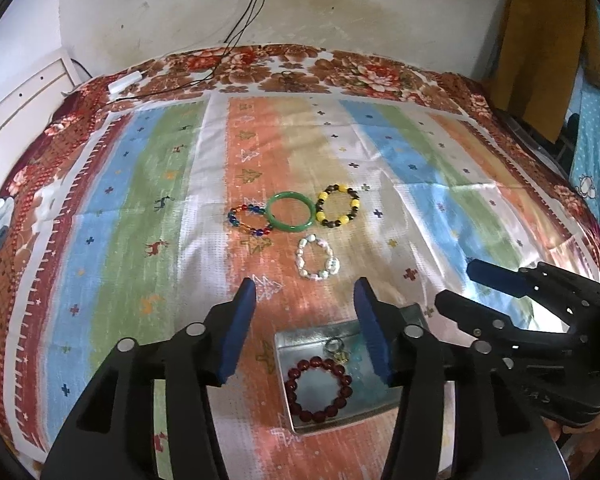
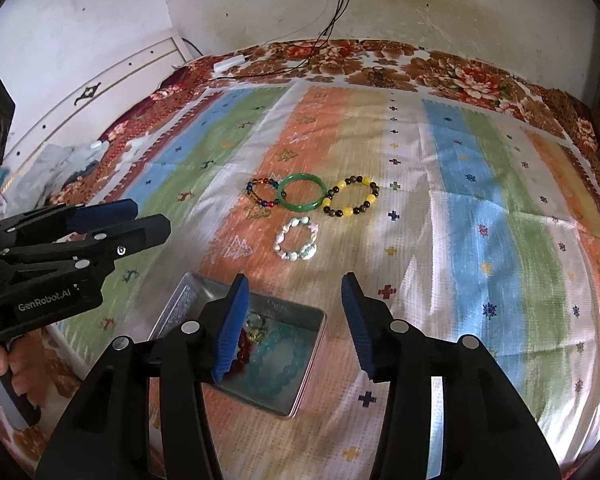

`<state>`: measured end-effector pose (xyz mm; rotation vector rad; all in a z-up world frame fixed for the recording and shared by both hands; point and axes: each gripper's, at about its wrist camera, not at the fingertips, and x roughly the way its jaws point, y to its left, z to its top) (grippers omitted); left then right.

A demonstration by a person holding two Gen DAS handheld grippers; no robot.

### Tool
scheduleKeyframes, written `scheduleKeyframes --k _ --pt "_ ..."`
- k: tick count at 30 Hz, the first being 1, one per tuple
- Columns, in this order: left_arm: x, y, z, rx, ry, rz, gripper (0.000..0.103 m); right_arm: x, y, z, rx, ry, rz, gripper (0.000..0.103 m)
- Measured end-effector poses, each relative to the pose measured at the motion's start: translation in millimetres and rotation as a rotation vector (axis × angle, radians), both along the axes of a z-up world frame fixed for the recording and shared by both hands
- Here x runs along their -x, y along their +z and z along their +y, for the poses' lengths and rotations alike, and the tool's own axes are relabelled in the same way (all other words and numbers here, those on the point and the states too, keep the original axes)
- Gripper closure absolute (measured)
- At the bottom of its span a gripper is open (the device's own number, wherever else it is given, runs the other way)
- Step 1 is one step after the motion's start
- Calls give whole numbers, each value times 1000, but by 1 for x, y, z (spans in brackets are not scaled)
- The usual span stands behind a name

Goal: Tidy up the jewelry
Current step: 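Move both open grippers forward toward the remaining bracelets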

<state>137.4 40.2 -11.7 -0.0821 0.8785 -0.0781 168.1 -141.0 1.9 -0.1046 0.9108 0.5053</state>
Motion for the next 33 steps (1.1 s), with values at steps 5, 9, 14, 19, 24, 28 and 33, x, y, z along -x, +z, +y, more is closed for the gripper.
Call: scheduleKeyframes --k 5,9,14,19,24,28,33 --pt "-20 -5 6 -42 15 20 51 -16 -5 3 2 -21 -2 53" --pt "-32 -9 12 -63 20 30 51 -29 -10 2 2 -42 -6 53" --pt "-45 -13 17 -74 30 45 51 -42 -16 2 -7 -54 6 53" --pt "-58 -18 15 -93 16 50 51 -50 -19 7 -5 -59 3 53" --pt "-71 -26 13 -110 8 73 51 -58 -26 13 21 -60 -5 53" --pt "-81 -32 16 -104 18 89 51 -65 -30 15 38 -61 2 53" --pt "-89 -35 20 -97 33 101 51 -73 -35 19 43 -53 18 53"
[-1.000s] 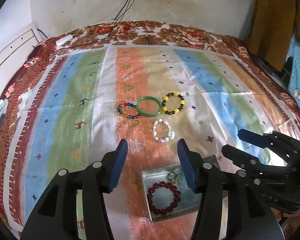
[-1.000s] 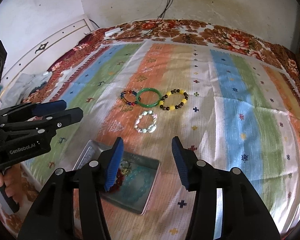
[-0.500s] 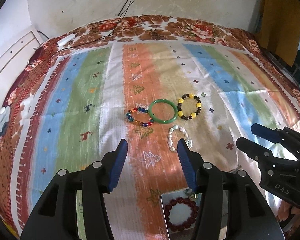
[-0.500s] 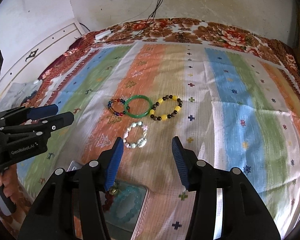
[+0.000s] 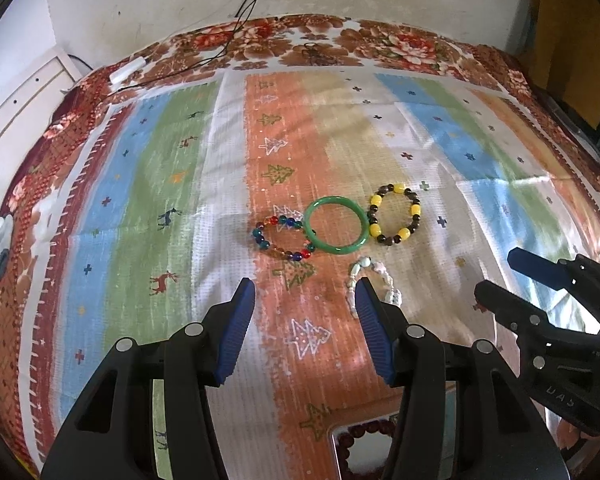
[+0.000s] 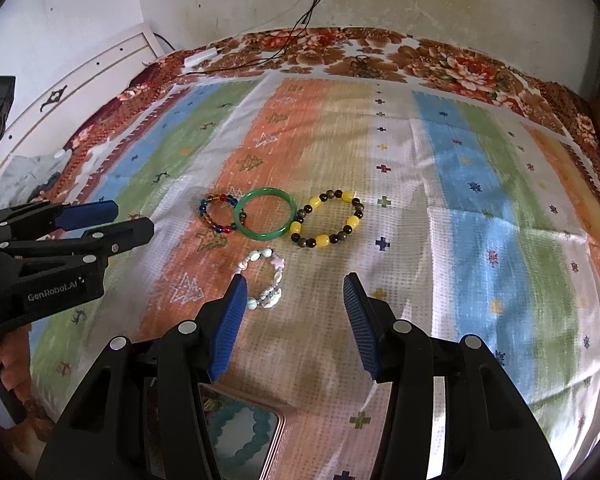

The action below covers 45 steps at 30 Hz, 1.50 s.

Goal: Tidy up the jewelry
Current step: 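Move both open grippers forward toward the remaining bracelets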

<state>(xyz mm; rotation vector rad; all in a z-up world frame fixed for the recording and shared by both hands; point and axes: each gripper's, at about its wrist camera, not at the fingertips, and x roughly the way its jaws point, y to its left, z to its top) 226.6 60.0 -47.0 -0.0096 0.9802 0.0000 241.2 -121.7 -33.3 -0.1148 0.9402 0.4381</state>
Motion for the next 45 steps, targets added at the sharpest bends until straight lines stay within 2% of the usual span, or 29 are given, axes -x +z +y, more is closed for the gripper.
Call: scheduleKeyframes --k 10,18,33,37,45 --pt "-16 -6 5 5 11 19 48 -18 -11 13 29 29 26 53" --pt "-35 -21 10 4 18 52 48 -35 -28 19 28 30 104 53" --pt "-71 -48 23 -19 73 93 48 -57 -55 32 57 41 184 53" --pt "-82 -51 27 15 83 106 48 -61 -63 39 72 73 209 53" --pt "-93 -68 35 15 99 142 49 -73 -74 47 114 97 235 53"
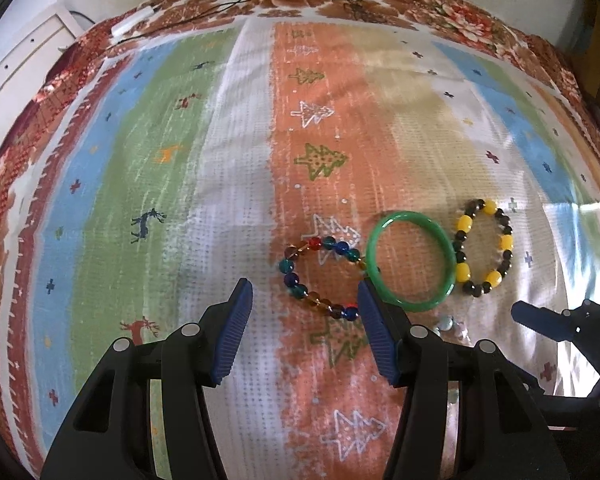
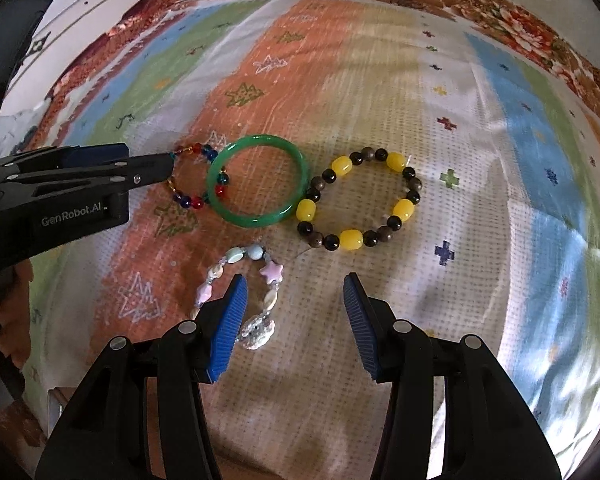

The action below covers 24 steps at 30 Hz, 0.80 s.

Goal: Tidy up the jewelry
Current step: 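Move both open grippers forward toward the remaining bracelets, then grasp the multicolour bead bracelet with the left gripper while the right grasps the white shell bracelet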

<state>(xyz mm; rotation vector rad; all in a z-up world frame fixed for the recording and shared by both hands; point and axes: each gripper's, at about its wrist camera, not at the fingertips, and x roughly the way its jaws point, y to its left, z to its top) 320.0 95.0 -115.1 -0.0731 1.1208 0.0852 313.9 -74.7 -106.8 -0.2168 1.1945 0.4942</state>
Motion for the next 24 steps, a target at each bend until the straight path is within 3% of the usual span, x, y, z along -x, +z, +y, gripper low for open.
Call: scheduleKeyframes --k 19,22,24 --pt "-8 -25 3 22 -30 59 60 -9 -17 15 59 55 55 53" --pt "-8 -27 4 43 -42 60 71 -7 -18 16 60 61 58 53" --pt "-8 -28 4 47 -51 59 75 -6 -19 14 68 59 52 62"
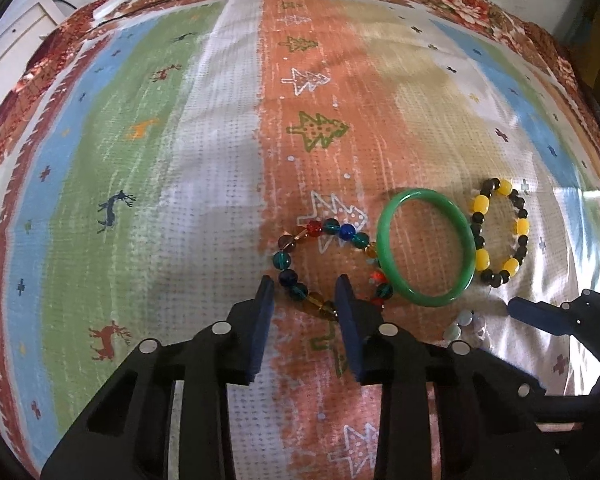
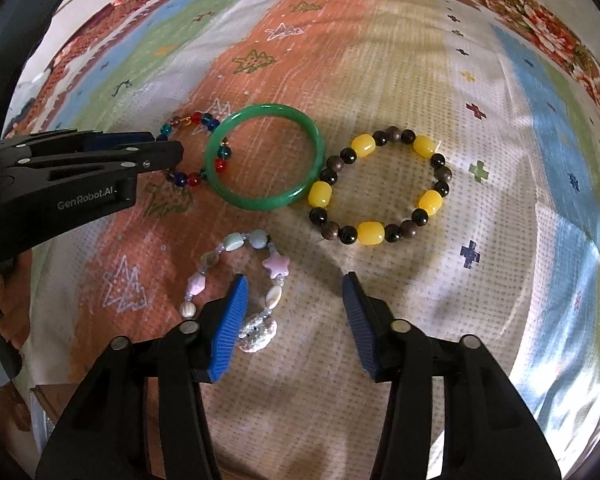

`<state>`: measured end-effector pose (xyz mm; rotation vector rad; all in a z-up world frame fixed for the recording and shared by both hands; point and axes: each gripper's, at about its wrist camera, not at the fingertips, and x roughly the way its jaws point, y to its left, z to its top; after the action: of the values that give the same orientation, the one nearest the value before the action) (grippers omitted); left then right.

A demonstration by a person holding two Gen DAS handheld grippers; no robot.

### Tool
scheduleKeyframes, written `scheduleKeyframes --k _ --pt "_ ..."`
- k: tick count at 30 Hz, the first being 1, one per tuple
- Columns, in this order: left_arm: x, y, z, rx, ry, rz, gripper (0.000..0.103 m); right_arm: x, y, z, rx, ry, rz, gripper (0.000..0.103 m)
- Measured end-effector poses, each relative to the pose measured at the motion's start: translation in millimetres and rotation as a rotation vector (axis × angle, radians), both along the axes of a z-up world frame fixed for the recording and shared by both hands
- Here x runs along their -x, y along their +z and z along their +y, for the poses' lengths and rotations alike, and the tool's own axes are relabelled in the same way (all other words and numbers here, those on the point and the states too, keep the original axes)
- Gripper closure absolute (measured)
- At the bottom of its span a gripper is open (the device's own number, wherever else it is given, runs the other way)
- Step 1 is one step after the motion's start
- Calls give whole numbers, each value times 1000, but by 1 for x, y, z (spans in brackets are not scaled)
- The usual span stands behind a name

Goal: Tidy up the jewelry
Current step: 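Grasp the multicolour bead bracelet with the left gripper while the right grasps the white shell bracelet, then carry both bracelets in the grippers back over the silver tin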

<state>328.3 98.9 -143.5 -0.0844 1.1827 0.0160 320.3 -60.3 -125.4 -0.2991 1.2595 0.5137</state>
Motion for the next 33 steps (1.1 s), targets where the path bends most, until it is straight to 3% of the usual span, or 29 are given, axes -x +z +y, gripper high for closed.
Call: scheduleKeyframes --k 2,3,5,12,23,33 --pt "0 -2 0 -4 -10 0 78 0 -1 -2 8 -1 -4 80" --pt "0 -2 0 -7 -9 0 87 0 -1 -3 1 -2 3 85" --pt "0 -4 3 -15 -2 3 94 0 -1 -5 -14 -4 17 94" --pt "4 5 10 3 3 -6 94 5 6 -11 -19 3 -5 95" --pt "23 50 5 8 -4 -97 94 22 45 -21 -42 -11 -106 95" --pt "43 70 1 38 0 -128 94 40 75 -28 -84 -33 -191 95"
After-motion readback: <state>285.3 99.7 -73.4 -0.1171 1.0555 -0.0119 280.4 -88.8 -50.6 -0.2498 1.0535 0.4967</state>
